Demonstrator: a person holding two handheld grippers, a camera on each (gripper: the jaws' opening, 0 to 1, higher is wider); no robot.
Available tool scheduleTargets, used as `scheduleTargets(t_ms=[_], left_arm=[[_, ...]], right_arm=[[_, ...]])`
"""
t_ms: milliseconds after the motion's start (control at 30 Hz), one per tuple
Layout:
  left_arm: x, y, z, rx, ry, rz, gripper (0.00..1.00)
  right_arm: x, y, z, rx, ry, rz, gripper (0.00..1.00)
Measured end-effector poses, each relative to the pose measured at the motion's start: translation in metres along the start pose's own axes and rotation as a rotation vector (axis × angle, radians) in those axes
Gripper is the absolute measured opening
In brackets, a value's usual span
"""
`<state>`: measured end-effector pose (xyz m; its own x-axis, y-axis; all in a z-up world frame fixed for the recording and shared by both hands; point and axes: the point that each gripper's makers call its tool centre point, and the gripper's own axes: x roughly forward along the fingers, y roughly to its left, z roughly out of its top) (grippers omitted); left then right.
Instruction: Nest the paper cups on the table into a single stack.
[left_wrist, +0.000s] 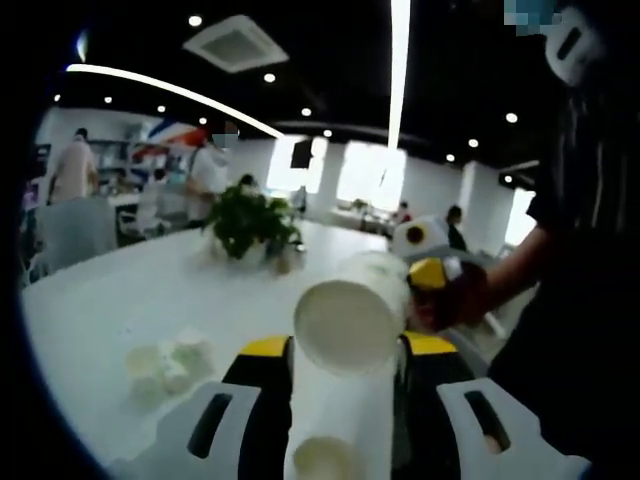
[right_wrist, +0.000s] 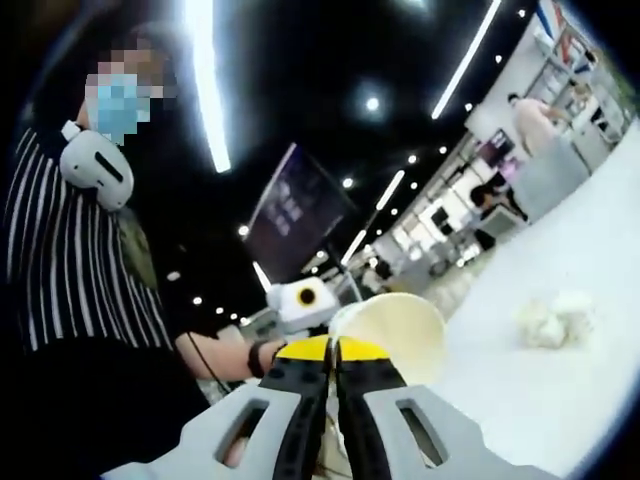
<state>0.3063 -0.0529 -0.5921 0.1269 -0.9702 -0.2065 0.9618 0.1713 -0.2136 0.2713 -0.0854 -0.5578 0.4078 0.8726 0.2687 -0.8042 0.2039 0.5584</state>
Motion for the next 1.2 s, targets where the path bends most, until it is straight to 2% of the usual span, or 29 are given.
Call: scheduleTargets(t_ms=[233, 367, 600, 800, 867, 1000, 1200], left_arm=[[-0.006, 0.001, 0.003, 0.019, -0.025, 0.014, 0.45], [-0.008, 0.004, 0.003, 0.046, -0.027, 0.035, 0.50], [-0.009, 0.006, 0.007, 0.048, -0.039, 0.057, 0.56], [-0.009, 0.009, 0.001, 0.039, -0.019, 0.080, 0.65], [-0.010, 0.012, 0.000, 0.028, -0.018, 0.105, 0.71], [-0.015, 0.015, -0.004, 0.018, -0.016, 0.126, 0.72], [-0.029, 0.026, -0.015, 0.004, -0.005, 0.195, 0.74]], right_arm=[[0.002, 0.000, -0.002, 0.005, 0.005, -0.006, 0.00], [0.004, -0.001, -0.005, 0.007, 0.011, -0.012, 0.00], [0.005, -0.004, -0.009, 0.011, 0.026, -0.031, 0.00], [0.001, -0.007, -0.009, 0.020, 0.021, -0.057, 0.00], [-0.001, -0.008, -0.010, 0.024, 0.020, -0.062, 0.00], [-0.004, -0.010, -0.011, 0.031, 0.018, -0.082, 0.00], [-0.012, -0.017, -0.013, 0.024, 0.024, -0.131, 0.00]])
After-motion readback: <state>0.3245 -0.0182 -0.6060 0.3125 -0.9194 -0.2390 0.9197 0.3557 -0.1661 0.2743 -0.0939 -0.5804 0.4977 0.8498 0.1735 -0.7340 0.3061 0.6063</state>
